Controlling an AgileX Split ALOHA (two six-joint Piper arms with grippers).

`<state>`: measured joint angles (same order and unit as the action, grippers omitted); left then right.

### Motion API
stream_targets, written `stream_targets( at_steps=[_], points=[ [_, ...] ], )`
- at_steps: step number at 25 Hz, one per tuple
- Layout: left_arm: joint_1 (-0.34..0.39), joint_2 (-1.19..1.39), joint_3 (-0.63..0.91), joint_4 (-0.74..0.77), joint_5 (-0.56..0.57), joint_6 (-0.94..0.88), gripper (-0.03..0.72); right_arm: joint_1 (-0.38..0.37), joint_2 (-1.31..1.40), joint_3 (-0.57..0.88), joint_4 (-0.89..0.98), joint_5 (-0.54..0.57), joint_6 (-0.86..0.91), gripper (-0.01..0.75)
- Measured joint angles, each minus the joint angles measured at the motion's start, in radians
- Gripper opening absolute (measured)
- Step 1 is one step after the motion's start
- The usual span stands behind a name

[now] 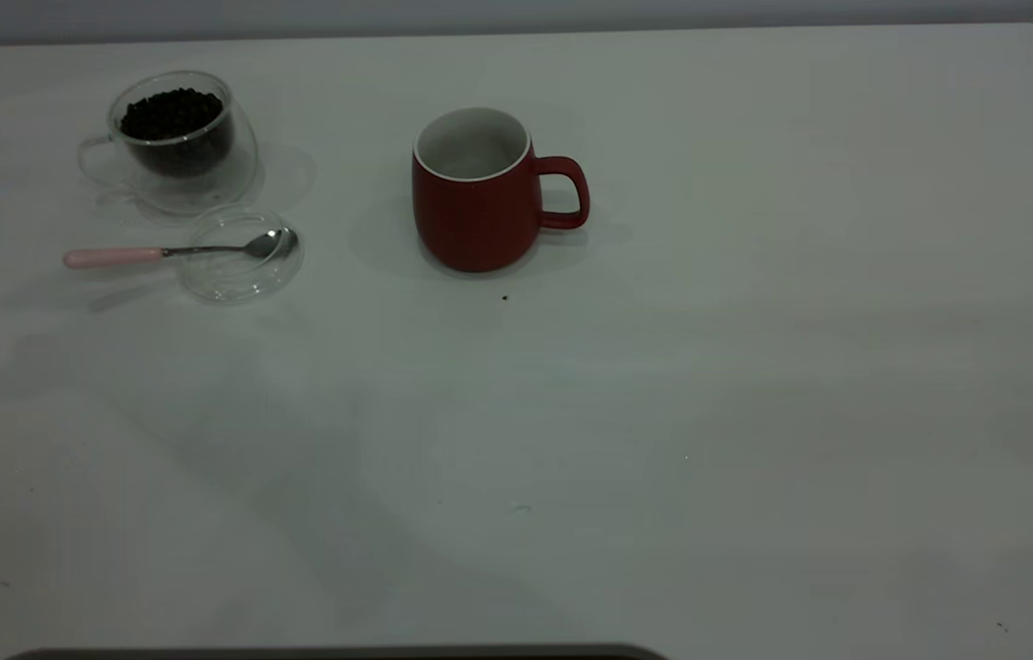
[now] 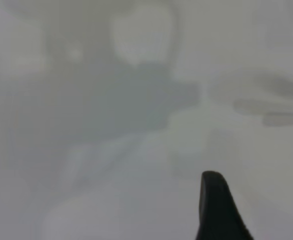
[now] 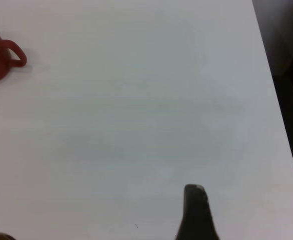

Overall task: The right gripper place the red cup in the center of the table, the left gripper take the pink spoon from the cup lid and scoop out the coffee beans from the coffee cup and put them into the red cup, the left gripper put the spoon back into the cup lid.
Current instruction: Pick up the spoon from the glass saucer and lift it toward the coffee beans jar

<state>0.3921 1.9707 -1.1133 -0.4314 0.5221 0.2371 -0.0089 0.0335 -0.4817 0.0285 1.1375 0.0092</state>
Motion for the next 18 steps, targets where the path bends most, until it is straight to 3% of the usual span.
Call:
stream_targets(
  at_steps=[8,15,18],
  points=[
    [0.108,0.329,-0.221,-0.436,0.357,0.576,0.465,0.000,0.000,0.000,0.000,0.001,0.000,0.591],
    [0.120,0.431,-0.239,-0.542,0.291,0.734,0.472,0.000,0.000,0.000,0.000,0.001,0.000,0.591],
    [0.115,0.446,-0.240,-0.563,0.315,0.751,0.535,0.000,0.000,0.000,0.000,0.001,0.000,0.591]
  ],
)
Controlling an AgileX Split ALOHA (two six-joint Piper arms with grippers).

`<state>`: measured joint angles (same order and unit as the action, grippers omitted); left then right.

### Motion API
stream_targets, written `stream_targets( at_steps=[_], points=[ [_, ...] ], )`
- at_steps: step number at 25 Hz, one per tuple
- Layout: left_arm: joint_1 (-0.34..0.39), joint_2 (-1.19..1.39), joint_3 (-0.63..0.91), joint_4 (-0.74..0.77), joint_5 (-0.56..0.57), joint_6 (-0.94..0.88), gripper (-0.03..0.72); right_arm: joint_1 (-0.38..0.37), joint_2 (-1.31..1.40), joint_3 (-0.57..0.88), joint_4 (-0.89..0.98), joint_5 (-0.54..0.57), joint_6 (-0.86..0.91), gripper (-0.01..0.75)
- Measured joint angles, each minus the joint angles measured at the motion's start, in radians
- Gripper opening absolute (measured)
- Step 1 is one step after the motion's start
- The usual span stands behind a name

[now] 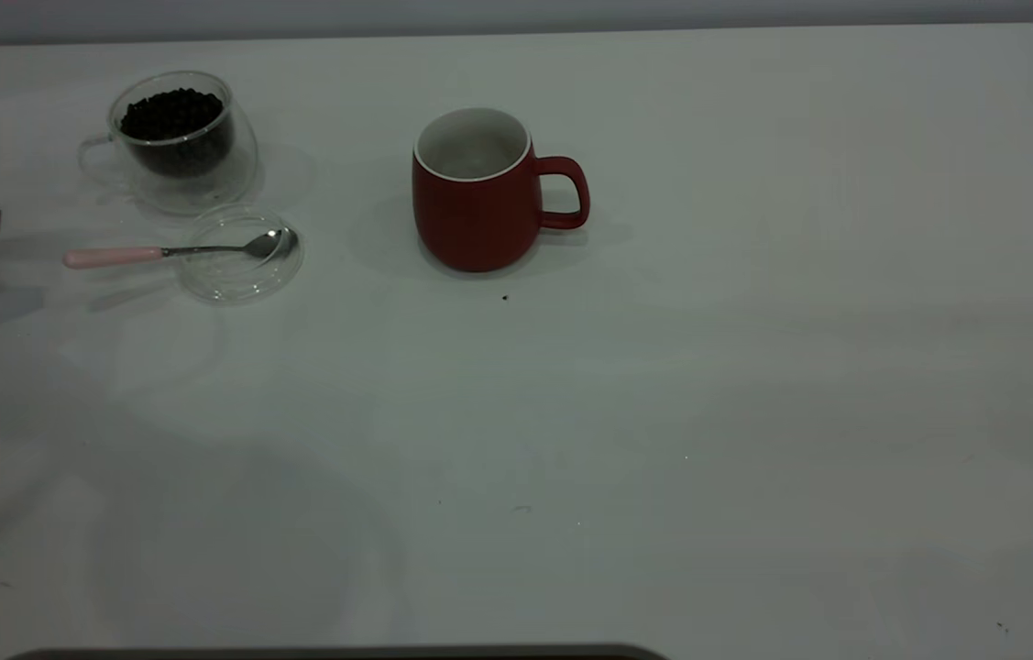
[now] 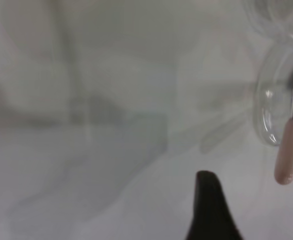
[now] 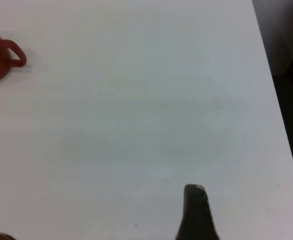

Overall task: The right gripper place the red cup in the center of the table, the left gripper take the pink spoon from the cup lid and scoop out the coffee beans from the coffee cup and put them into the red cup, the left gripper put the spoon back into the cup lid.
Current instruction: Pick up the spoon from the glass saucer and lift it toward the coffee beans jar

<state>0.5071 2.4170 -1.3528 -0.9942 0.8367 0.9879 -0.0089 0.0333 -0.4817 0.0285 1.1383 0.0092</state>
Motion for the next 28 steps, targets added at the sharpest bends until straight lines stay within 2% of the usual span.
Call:
stream_targets(
  at_steps=[3,6,10,21,28],
  points=[
    [-0.018,0.019,0.000,-0.004,0.006,0.003,0.612,0.000,-0.001,0.000,0.000,0.000,0.000,0.591],
    [-0.050,0.032,0.000,-0.008,0.008,0.008,0.637,0.000,-0.001,0.000,0.000,0.000,0.000,0.591],
    [-0.087,0.034,0.000,-0.014,0.008,0.028,0.630,0.000,-0.002,0.000,0.000,0.000,0.000,0.591],
    [-0.096,0.100,0.000,-0.102,0.023,0.029,0.588,0.000,-0.005,0.000,0.000,0.000,0.000,0.591],
    [-0.132,0.117,-0.001,-0.181,0.024,0.083,0.586,0.000,-0.005,0.000,0.000,0.000,0.000,0.591]
  ],
)
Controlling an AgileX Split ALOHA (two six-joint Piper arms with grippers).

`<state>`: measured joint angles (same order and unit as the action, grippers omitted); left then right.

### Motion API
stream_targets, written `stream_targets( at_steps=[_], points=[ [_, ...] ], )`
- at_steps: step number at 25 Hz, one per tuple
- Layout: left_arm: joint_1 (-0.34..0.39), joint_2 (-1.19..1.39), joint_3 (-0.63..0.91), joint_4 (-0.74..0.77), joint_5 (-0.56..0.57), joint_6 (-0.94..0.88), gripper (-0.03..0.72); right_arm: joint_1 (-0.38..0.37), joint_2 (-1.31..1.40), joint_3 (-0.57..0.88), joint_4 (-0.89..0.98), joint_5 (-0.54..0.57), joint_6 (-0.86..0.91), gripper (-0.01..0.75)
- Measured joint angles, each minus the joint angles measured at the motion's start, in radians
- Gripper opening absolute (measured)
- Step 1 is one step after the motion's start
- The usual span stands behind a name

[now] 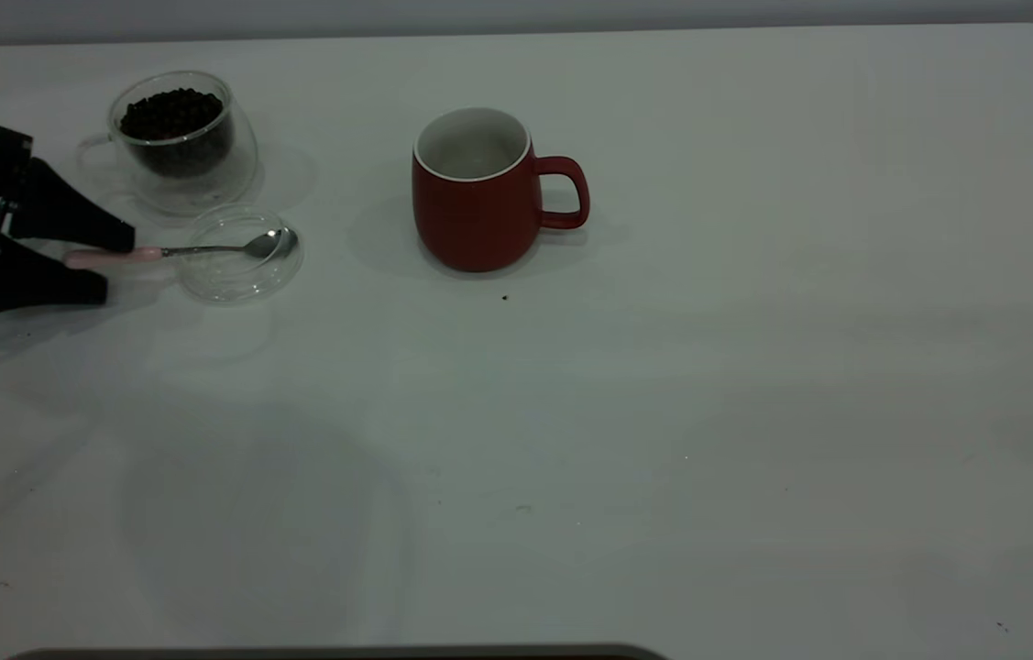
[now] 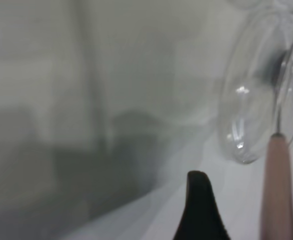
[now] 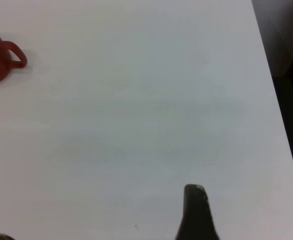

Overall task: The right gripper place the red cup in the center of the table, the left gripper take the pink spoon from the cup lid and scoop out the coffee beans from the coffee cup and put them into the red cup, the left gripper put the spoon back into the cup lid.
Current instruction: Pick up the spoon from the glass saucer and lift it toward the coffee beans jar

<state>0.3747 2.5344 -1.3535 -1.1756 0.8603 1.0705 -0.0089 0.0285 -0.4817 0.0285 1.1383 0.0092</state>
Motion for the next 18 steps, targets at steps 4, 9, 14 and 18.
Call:
stream_targets(
  at_steps=[4,9,14,18],
  points=[
    [-0.008,0.000,0.000,-0.005,-0.001,0.002,0.586,0.000,0.000,0.000,0.000,0.000,0.000,0.591],
    [-0.008,0.000,0.000,-0.006,-0.001,0.001,0.561,0.000,0.000,0.000,0.000,0.000,0.000,0.591],
    [-0.008,0.000,0.000,-0.006,-0.001,-0.002,0.425,0.000,0.000,0.000,0.000,0.000,0.000,0.591],
    [-0.008,0.000,0.000,-0.006,0.003,-0.003,0.281,0.000,0.000,0.000,0.000,0.000,0.000,0.591]
  ],
)
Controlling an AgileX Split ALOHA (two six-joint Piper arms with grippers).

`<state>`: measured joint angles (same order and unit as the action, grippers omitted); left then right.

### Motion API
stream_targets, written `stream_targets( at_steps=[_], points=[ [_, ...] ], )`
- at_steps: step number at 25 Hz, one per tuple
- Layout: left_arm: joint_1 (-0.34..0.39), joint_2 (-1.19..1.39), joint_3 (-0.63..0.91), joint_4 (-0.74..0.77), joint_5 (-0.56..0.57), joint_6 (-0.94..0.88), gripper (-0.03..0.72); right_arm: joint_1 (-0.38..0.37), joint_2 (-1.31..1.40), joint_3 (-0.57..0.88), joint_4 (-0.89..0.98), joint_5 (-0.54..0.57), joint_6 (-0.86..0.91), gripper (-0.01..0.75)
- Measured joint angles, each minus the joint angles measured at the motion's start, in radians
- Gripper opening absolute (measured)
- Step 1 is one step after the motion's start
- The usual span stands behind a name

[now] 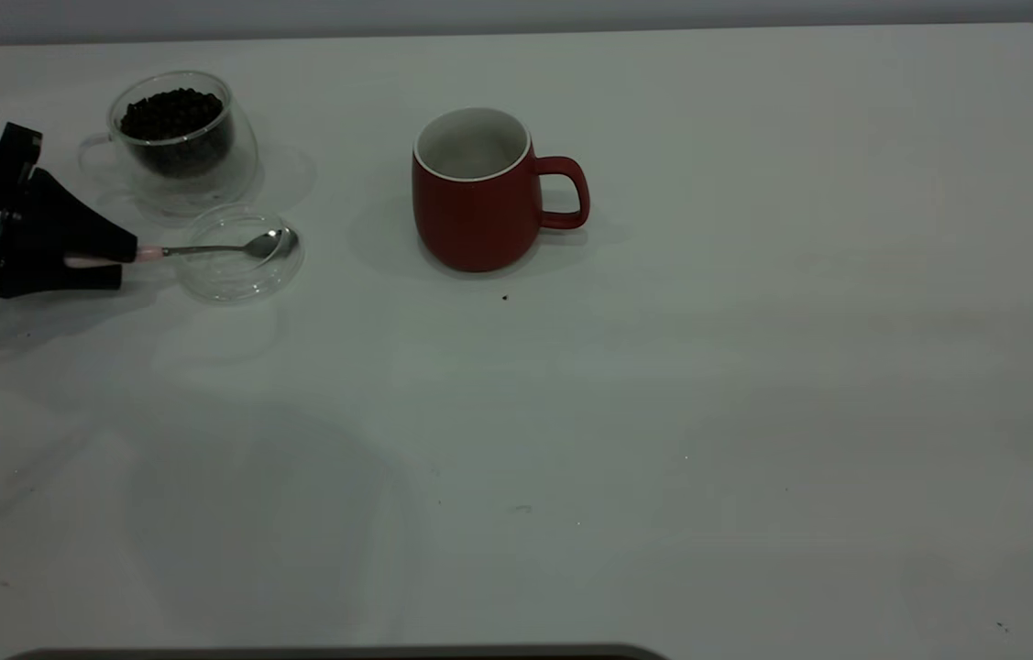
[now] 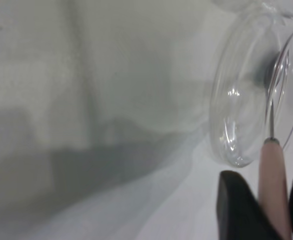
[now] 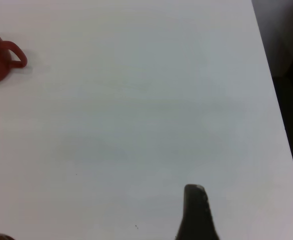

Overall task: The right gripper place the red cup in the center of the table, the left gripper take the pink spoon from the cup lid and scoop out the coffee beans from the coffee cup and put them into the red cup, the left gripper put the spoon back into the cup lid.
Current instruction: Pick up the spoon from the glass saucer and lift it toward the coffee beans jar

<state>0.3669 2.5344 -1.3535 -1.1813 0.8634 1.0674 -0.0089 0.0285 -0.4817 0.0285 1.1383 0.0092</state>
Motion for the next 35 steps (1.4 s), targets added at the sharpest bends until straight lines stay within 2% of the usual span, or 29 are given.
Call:
stream_targets(
  at_steps=[5,8,16,26,31,35],
  points=[
    [0.009,0.000,0.000,-0.007,0.066,-0.003,0.151,0.000,0.000,0.000,0.000,0.000,0.000,0.591],
    [0.023,-0.002,0.000,-0.007,0.091,-0.009,0.126,0.000,0.000,0.000,0.000,0.000,0.000,0.591],
    [0.060,-0.042,0.000,0.027,0.098,-0.047,0.123,0.000,0.000,0.000,0.000,0.000,0.000,0.591],
    [0.060,-0.082,-0.004,0.099,0.265,-0.027,0.123,0.000,0.000,0.000,0.000,0.000,0.000,0.591],
    [0.061,-0.093,-0.075,0.088,0.278,0.005,0.123,0.000,0.000,0.000,0.000,0.000,0.000,0.591],
    [0.073,-0.104,-0.168,0.022,0.284,0.005,0.123,0.000,0.000,0.000,0.000,0.000,0.000,0.591]
  ],
)
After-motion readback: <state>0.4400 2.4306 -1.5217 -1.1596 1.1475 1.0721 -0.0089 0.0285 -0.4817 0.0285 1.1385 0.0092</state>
